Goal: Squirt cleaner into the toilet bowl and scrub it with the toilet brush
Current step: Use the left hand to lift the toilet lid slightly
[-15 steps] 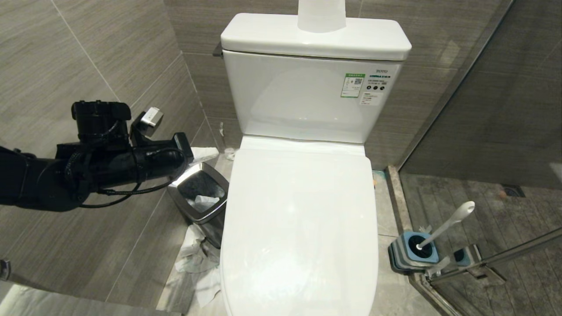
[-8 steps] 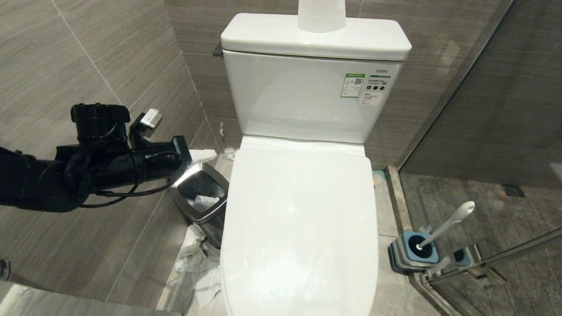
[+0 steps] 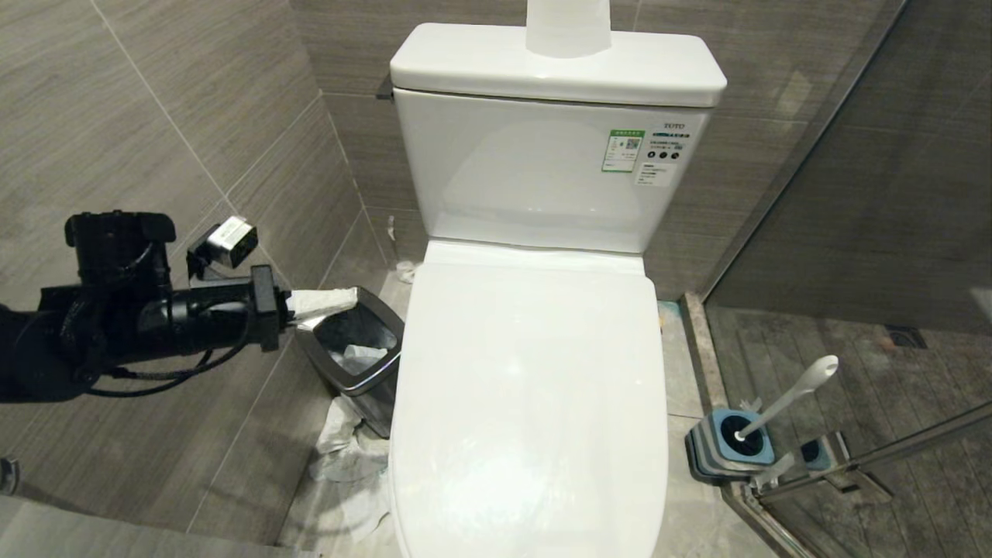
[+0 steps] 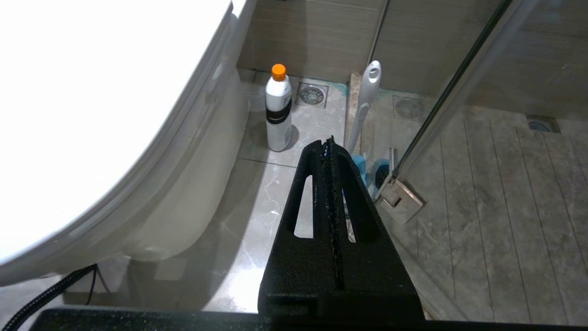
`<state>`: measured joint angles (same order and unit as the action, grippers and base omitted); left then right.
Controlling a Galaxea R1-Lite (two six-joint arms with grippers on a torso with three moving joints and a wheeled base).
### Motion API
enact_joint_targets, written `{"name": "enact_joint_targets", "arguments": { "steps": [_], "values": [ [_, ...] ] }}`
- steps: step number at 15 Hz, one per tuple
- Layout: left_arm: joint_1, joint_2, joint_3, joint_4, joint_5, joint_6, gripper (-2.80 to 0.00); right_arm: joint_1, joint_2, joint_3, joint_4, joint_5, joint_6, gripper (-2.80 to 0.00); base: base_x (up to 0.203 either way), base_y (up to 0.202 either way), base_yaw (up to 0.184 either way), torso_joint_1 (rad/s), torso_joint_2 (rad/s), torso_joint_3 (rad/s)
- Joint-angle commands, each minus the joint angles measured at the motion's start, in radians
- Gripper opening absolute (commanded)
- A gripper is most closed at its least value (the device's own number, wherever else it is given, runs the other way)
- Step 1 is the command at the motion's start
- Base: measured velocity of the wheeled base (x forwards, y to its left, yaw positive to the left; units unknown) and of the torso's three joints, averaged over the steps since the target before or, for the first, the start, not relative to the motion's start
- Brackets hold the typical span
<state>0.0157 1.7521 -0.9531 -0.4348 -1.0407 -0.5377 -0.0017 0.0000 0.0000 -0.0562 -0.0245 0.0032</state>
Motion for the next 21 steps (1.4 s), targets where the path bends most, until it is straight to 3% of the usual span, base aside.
{"name": "enact_joint_targets", "arguments": {
  "steps": [1, 4, 10, 15, 16, 21],
  "values": [
    [0.044, -0.005, 0.061, -0.003, -0.125, 0.040, -2.80, 0.000, 0.000, 0.025, -0.001, 0.000, 0.000, -2.80, 0.000, 0.000, 0.000, 0.000, 0.00, 0.000],
    [0.075, 0.042, 0.097, 0.007, -0.208, 0.091, -2.80, 0.000, 0.000, 0.026, -0.001, 0.000, 0.000, -2.80, 0.000, 0.000, 0.000, 0.000, 0.00, 0.000],
    [0.072, 0.196, 0.104, 0.008, -0.204, 0.197, -2.80, 0.000, 0.000, 0.025, -0.001, 0.000, 0.000, -2.80, 0.000, 0.000, 0.000, 0.000, 0.00, 0.000],
    [0.074, 0.206, 0.174, 0.028, -0.209, 0.225, -2.80, 0.000, 0.000, 0.025, -0.001, 0.000, 0.000, -2.80, 0.000, 0.000, 0.000, 0.000, 0.00, 0.000],
    [0.075, 0.200, 0.194, 0.028, -0.218, 0.238, 0.00, 0.000, 0.000, 0.026, -0.001, 0.000, 0.000, -2.80, 0.000, 0.000, 0.000, 0.000, 0.00, 0.000],
    [0.071, 0.193, 0.288, 0.028, -0.264, 0.334, 0.00, 0.000, -0.001, 0.025, -0.001, 0.000, 0.000, -2.80, 0.000, 0.000, 0.000, 0.000, 0.00, 0.000]
  ]
}}
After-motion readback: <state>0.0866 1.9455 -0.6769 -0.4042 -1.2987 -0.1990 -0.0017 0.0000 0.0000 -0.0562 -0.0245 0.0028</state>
